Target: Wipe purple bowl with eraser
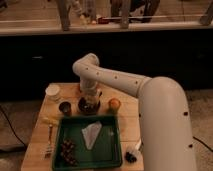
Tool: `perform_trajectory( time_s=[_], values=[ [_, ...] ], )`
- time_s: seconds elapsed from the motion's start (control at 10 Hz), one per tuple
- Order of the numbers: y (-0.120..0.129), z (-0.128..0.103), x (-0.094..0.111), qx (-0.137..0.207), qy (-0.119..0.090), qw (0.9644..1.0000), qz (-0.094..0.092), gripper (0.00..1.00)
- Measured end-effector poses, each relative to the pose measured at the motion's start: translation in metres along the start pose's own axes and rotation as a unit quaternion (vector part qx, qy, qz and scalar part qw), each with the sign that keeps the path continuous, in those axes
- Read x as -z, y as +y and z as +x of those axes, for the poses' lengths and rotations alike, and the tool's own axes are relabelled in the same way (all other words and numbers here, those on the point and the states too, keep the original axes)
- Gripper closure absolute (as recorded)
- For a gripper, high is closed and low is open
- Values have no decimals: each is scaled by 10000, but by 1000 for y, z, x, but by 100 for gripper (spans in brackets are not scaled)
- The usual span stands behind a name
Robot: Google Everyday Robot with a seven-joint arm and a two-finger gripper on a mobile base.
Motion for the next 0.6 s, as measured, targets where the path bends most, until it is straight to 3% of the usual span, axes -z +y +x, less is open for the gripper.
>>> perform_trajectory(
  time_s=[0.2, 0.4, 0.6],
  values=[
    [-20, 5, -5, 134, -66, 9999, -8, 97],
    [-45, -13, -16, 521, -230, 9984, -34, 97],
    [-52, -38, -28, 829, -413, 9957, -7, 97]
  ],
)
